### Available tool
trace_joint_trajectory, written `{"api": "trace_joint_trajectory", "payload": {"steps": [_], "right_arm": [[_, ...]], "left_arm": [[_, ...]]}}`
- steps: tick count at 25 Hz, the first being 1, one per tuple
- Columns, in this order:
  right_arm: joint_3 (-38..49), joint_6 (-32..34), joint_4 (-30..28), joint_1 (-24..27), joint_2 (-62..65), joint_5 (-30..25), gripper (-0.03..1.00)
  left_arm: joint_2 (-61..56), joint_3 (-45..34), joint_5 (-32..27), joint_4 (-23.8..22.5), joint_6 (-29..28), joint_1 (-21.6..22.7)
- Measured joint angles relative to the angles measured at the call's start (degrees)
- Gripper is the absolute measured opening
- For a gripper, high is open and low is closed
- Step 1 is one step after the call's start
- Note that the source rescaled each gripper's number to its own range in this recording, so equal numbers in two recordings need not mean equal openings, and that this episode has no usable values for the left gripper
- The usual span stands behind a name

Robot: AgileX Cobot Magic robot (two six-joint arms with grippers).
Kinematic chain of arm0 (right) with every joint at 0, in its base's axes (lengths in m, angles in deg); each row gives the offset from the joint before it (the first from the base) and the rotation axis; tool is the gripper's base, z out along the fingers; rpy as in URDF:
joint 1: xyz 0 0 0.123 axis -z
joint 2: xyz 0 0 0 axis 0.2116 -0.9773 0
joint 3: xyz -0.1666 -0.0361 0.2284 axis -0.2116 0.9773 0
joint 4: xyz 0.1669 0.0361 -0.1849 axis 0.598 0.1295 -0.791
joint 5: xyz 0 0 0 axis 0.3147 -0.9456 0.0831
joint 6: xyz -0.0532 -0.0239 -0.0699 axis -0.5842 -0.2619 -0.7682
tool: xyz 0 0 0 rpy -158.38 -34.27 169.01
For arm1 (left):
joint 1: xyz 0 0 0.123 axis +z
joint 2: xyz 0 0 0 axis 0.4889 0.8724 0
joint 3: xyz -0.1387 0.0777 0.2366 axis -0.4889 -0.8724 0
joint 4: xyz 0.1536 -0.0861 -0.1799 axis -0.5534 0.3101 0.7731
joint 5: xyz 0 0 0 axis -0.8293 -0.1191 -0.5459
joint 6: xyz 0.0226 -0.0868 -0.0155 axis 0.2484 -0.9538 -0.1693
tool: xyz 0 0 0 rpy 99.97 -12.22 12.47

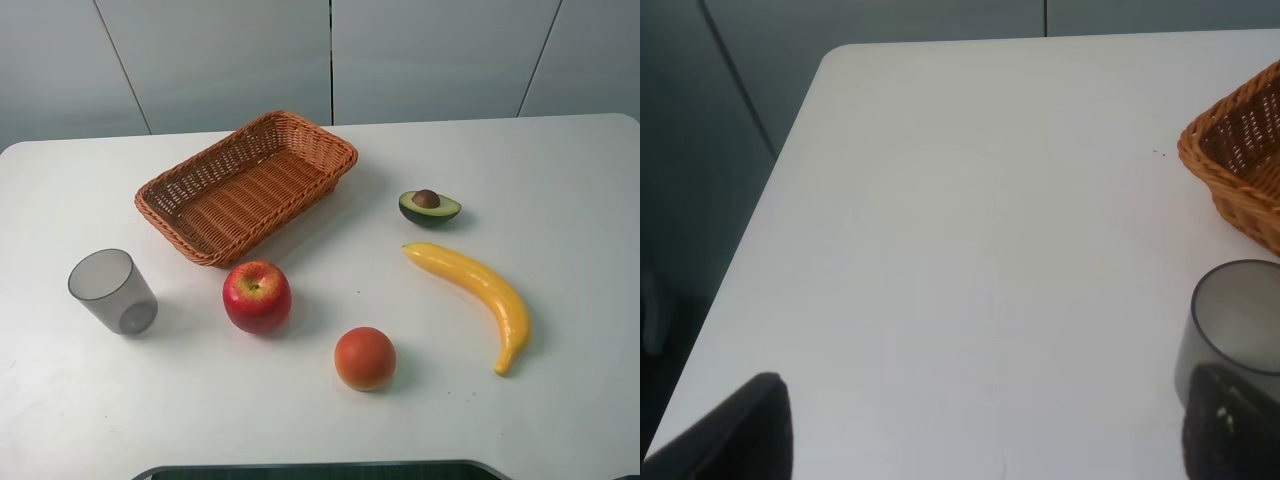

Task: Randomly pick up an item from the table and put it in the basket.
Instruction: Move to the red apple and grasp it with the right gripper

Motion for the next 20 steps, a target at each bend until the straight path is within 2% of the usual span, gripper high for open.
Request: {"api": "trace_joint_trajectory", "payload": {"steps": [20], "right_arm": [[0.0, 0.0, 0.0, 0.0, 0.0, 0.0, 1.00]], "left_arm": [[0.0, 0.0, 0.0, 0.0, 0.0, 0.0]]}}
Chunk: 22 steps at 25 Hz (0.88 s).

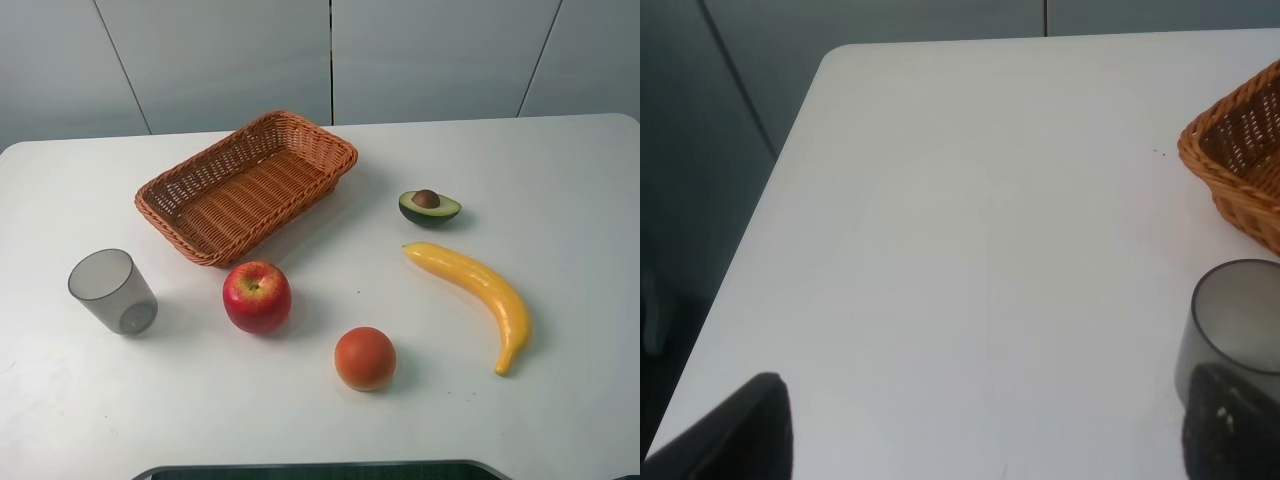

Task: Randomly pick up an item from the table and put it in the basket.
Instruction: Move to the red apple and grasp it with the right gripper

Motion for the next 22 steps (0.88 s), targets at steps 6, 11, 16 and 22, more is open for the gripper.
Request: {"api": "trace_joint_trajectory", "payload": {"steps": [6, 11, 16, 22], "right_arm": [[0.0, 0.0, 0.0, 0.0, 0.0, 0.0, 1.00], [0.0, 0.0, 0.0, 0.0, 0.0, 0.0, 1.00], [0.0, 0.0, 0.0, 0.0, 0.0, 0.0, 1.00], [0.0, 0.0, 0.0, 0.0, 0.0, 0.0, 1.00]], "left_arm": [[0.0, 0.0, 0.0, 0.0, 0.0, 0.0], [0.0, 0.0, 0.0, 0.0, 0.0, 0.0], [0.0, 0.0, 0.0, 0.0, 0.0, 0.0], [0.0, 0.0, 0.0, 0.0, 0.0, 0.0]]}}
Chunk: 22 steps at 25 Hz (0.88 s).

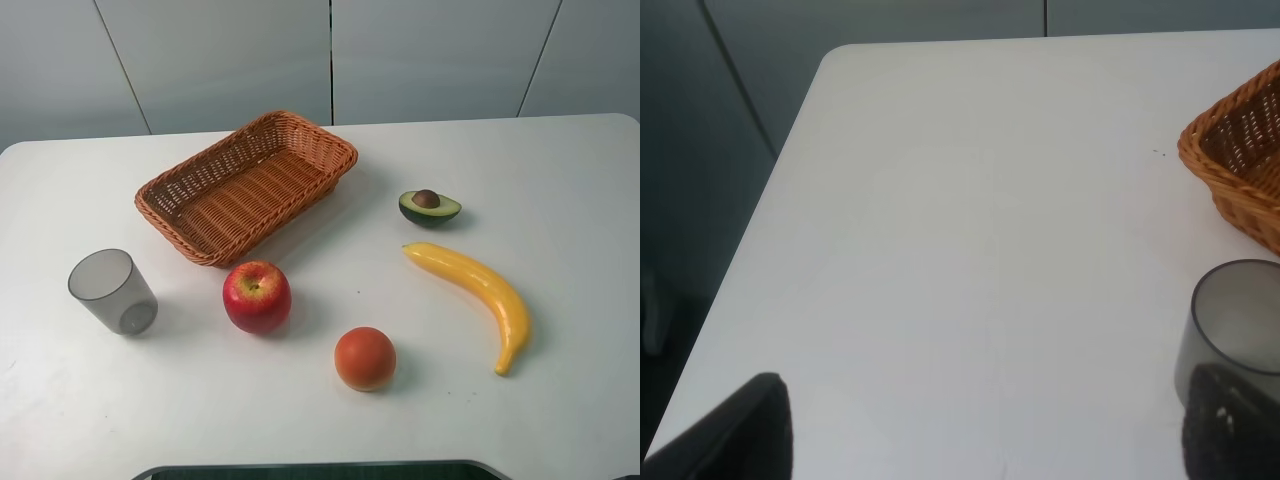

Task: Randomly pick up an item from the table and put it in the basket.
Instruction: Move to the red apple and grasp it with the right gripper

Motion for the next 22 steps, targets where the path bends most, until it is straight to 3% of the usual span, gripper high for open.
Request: {"api": "trace_joint_trajectory", "payload": {"steps": [5, 9, 17, 22], "right_arm": [[0.0, 0.5, 0.1, 0.0, 0.0, 0.0, 1.00], [-2.4, 0.6, 1.2, 0.0, -2.1, -3.6, 1.00], [-12.9, 0.7, 1.2, 0.0, -19.1, -4.3, 1.00], [-14.6, 0.7, 1.2, 0.0, -26.7, -3.2, 1.00]], "left_arm": [[0.0, 0.0, 0.0, 0.0, 0.0, 0.0], [0.0, 0.0, 0.0, 0.0, 0.0, 0.0], [0.0, 0.0, 0.0, 0.0, 0.0, 0.0], [0.0, 0.0, 0.0, 0.0, 0.0, 0.0]]}}
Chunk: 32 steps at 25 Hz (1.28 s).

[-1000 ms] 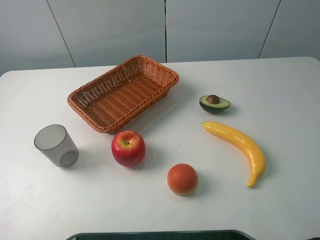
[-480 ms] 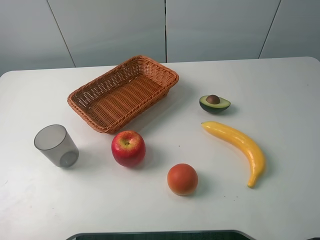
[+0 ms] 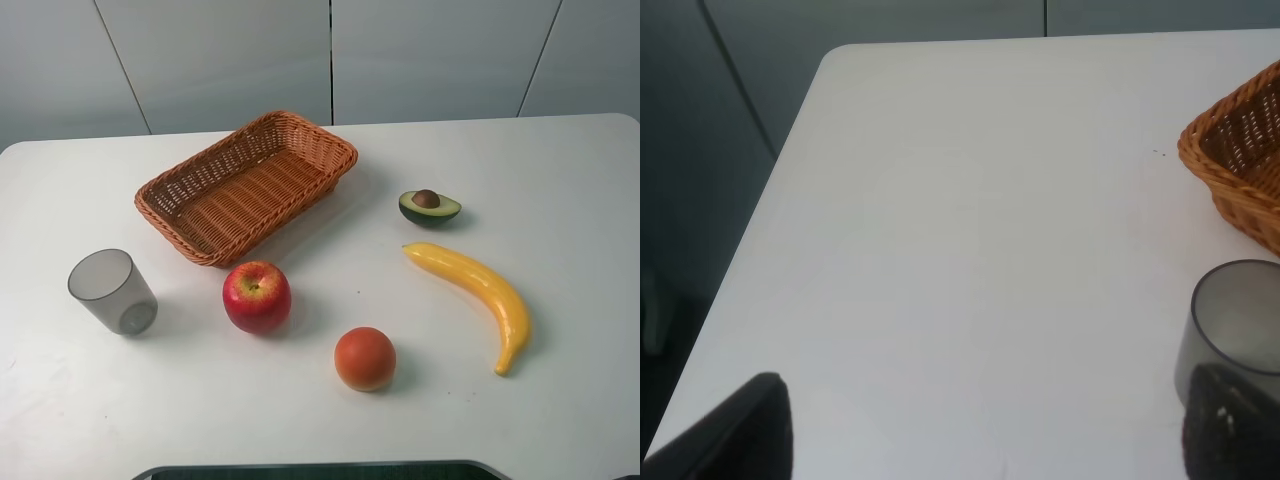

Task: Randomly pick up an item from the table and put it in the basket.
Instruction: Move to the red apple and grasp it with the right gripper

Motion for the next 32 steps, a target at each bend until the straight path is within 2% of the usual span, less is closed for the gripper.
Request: {"api": "trace_joint_trajectory", "payload": {"steps": [7, 11, 16, 19, 23, 32], "right_arm": [[-0.1, -1.5, 0.1, 0.0, -3.2, 0.0, 1.00], [-0.1, -1.5, 2.1, 0.0, -4.0, 1.4, 1.00], [-0.1, -1.4, 3.0, -0.6, -9.3, 0.4, 1.00], [-0.1, -1.2, 3.1, -5.4, -12.7, 0.1, 1.00], [-0.1, -1.1, 3.0, -15.7, -17.2, 0.2, 1.00], [-1.2, 2.0, 4.6, -36.0, -36.4, 6.1, 1.00]], "left_arm": [[0.0, 0.0, 0.0, 0.0, 0.0, 0.0], [0.0, 0.0, 0.0, 0.0, 0.0, 0.0], [0.0, 0.0, 0.0, 0.0, 0.0, 0.0], [0.0, 0.0, 0.0, 0.0, 0.0, 0.0], [0.0, 0.0, 0.0, 0.0, 0.0, 0.0], [0.0, 0.0, 0.0, 0.0, 0.0, 0.0]]}}
